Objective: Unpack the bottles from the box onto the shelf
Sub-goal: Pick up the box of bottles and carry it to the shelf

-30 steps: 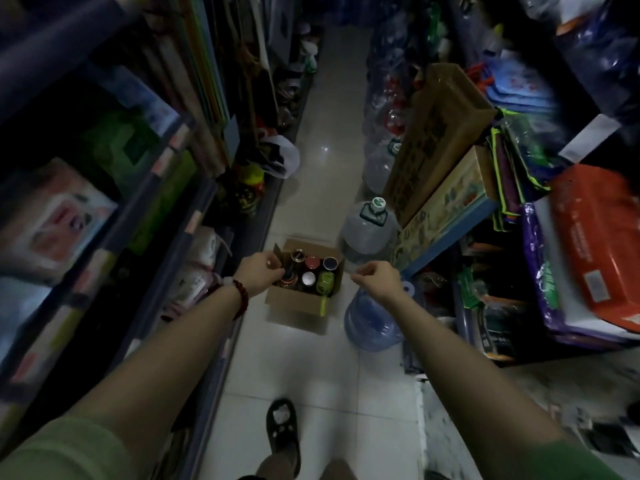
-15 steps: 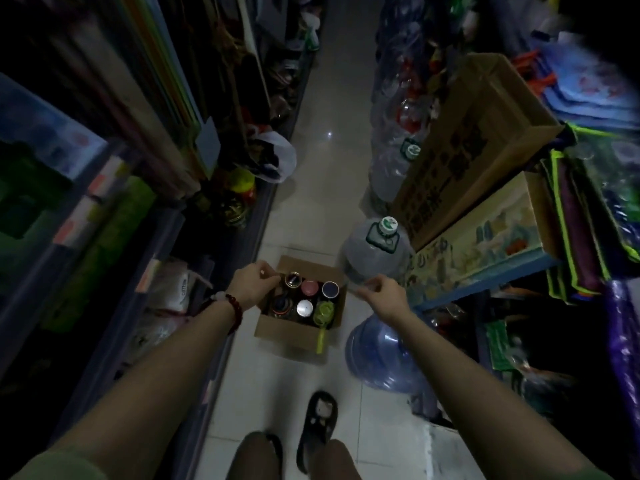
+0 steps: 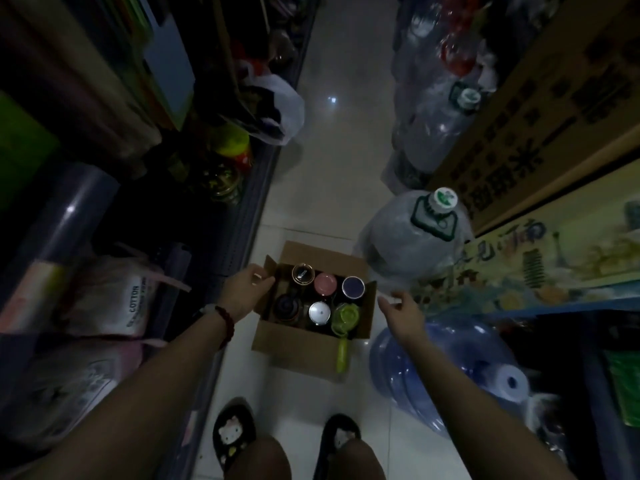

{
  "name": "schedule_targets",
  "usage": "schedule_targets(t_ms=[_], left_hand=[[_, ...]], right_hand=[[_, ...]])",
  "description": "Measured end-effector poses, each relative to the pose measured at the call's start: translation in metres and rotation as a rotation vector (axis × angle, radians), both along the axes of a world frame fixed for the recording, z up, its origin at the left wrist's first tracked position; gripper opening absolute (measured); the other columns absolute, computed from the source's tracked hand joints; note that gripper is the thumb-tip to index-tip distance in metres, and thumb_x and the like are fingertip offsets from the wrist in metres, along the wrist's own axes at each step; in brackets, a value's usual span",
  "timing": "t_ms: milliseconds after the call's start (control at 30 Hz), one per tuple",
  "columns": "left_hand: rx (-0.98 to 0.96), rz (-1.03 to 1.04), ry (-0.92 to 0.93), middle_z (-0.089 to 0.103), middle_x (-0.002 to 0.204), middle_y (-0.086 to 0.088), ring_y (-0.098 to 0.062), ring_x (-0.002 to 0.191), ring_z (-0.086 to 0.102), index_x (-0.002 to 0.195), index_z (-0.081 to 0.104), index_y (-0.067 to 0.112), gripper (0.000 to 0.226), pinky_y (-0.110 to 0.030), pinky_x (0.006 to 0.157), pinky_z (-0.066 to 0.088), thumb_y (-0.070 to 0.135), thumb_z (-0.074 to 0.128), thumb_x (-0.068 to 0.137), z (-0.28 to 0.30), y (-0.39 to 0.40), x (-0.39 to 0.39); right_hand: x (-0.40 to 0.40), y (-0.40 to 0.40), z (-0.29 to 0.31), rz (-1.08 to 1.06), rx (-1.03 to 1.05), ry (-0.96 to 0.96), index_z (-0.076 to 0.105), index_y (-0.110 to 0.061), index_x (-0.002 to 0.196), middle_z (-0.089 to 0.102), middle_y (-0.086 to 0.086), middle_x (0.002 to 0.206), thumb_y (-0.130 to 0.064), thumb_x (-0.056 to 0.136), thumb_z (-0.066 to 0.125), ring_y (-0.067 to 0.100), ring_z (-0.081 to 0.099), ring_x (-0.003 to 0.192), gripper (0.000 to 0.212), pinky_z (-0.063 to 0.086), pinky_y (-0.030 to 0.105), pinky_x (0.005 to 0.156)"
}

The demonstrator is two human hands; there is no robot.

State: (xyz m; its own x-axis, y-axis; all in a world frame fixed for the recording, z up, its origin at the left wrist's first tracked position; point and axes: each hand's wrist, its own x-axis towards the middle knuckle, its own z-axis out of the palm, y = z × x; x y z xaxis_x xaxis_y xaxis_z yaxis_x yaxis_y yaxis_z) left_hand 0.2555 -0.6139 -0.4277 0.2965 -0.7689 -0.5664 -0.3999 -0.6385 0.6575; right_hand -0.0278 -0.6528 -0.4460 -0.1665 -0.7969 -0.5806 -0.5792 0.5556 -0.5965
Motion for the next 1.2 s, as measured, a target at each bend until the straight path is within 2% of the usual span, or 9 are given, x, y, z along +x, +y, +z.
schedule_targets(t_ms=[100, 200, 367, 533, 667, 767, 933, 1067, 1200], left_hand=[[0.032, -0.042, -0.02, 0.064, 0.113, -0.016, -0.027, 0.105, 0.059, 0.109, 0.061, 0.005, 0.027, -0.026, 0.079, 0.042, 0.025, 0.061, 0.091, -0.061, -0.004, 0.011], [0.035, -0.067, -0.057, 0.061, 0.121, -0.016, -0.028, 0.111, 0.057, 0.118, 0.057, 0.005, 0.035, -0.028, 0.083, 0.044, 0.026, 0.06, 0.091, -0.113, -0.01, 0.019], [-0.013, -0.087, -0.073, 0.041, 0.148, -0.014, -0.031, 0.132, 0.044, 0.148, 0.028, 0.014, 0.084, -0.046, 0.106, 0.042, 0.048, 0.066, 0.081, -0.192, -0.016, 0.037], [-0.016, 0.032, 0.024, 0.026, 0.156, -0.01, -0.03, 0.142, 0.029, 0.152, 0.012, 0.017, 0.091, -0.046, 0.114, 0.031, 0.042, 0.066, 0.084, -0.236, -0.021, 0.037], [-0.011, 0.144, 0.144, 0.043, 0.146, -0.015, -0.031, 0.132, 0.044, 0.152, 0.016, 0.02, 0.086, -0.049, 0.107, 0.041, 0.04, 0.066, 0.084, -0.262, -0.03, 0.042], [-0.021, 0.14, 0.181, 0.056, 0.134, -0.01, -0.029, 0.118, 0.056, 0.145, 0.034, 0.019, 0.067, -0.045, 0.101, 0.047, 0.04, 0.062, 0.087, -0.274, -0.035, 0.04], [-0.043, 0.094, 0.013, 0.06, 0.125, -0.016, -0.029, 0.106, 0.057, 0.128, 0.054, 0.007, 0.038, -0.027, 0.085, 0.042, 0.029, 0.043, 0.099, -0.284, -0.042, 0.028], [-0.051, 0.114, -0.047, 0.061, 0.113, -0.012, -0.025, 0.094, 0.054, 0.122, 0.057, 0.004, 0.036, -0.025, 0.08, 0.037, 0.026, 0.038, 0.101, -0.276, -0.044, 0.024], [-0.043, 0.119, -0.056, 0.062, 0.115, -0.02, -0.026, 0.093, 0.055, 0.113, 0.059, 0.009, 0.029, -0.026, 0.078, 0.038, 0.024, 0.037, 0.101, -0.257, -0.04, 0.02]], right_hand=[[0.004, -0.003, -0.055, -0.003, 0.001, 0.033, 0.053, -0.003, 0.125, 0.061, 0.008, 0.095, -0.031, 0.091, 0.062, 0.034, 0.061, 0.106, 0.045, 0.045, 0.042, 0.097], [0.004, -0.007, -0.105, -0.018, -0.002, 0.057, 0.052, -0.003, 0.126, 0.065, 0.02, 0.11, -0.031, 0.09, 0.063, 0.036, 0.061, 0.105, 0.047, 0.047, 0.042, 0.093], [0.005, -0.01, -0.169, -0.12, -0.081, 0.062, 0.042, 0.0, 0.136, 0.056, 0.024, 0.124, -0.027, 0.09, 0.065, 0.037, 0.055, 0.114, 0.058, 0.046, 0.047, 0.097], [0.003, -0.017, -0.208, -0.207, -0.103, 0.026, 0.038, -0.007, 0.138, 0.058, 0.021, 0.125, -0.039, 0.091, 0.061, 0.036, 0.056, 0.115, 0.061, 0.045, 0.043, 0.097], [0.002, -0.025, -0.235, -0.237, -0.071, -0.044, 0.039, -0.015, 0.136, 0.058, 0.013, 0.125, -0.05, 0.089, 0.058, 0.032, 0.056, 0.113, 0.062, 0.046, 0.046, 0.1], [0.003, -0.025, -0.252, -0.265, -0.063, -0.03, 0.046, -0.015, 0.132, 0.059, 0.015, 0.126, -0.05, 0.09, 0.057, 0.033, 0.057, 0.115, 0.056, 0.045, 0.046, 0.101], [0.003, -0.025, -0.266, -0.223, -0.082, 0.055, 0.066, 0.0, 0.108, 0.067, 0.023, 0.105, -0.039, 0.099, 0.045, 0.036, 0.062, 0.102, 0.046, 0.046, 0.037, 0.086], [0.005, -0.027, -0.26, -0.173, -0.126, 0.181, 0.065, 0.007, 0.095, 0.066, 0.027, 0.097, -0.032, 0.101, 0.043, 0.039, 0.062, 0.095, 0.045, 0.037, 0.031, 0.07], [0.009, -0.024, -0.241, -0.135, -0.154, 0.182, 0.065, 0.006, 0.088, 0.066, 0.028, 0.093, -0.03, 0.101, 0.043, 0.039, 0.062, 0.09, 0.044, 0.032, 0.029, 0.068]])
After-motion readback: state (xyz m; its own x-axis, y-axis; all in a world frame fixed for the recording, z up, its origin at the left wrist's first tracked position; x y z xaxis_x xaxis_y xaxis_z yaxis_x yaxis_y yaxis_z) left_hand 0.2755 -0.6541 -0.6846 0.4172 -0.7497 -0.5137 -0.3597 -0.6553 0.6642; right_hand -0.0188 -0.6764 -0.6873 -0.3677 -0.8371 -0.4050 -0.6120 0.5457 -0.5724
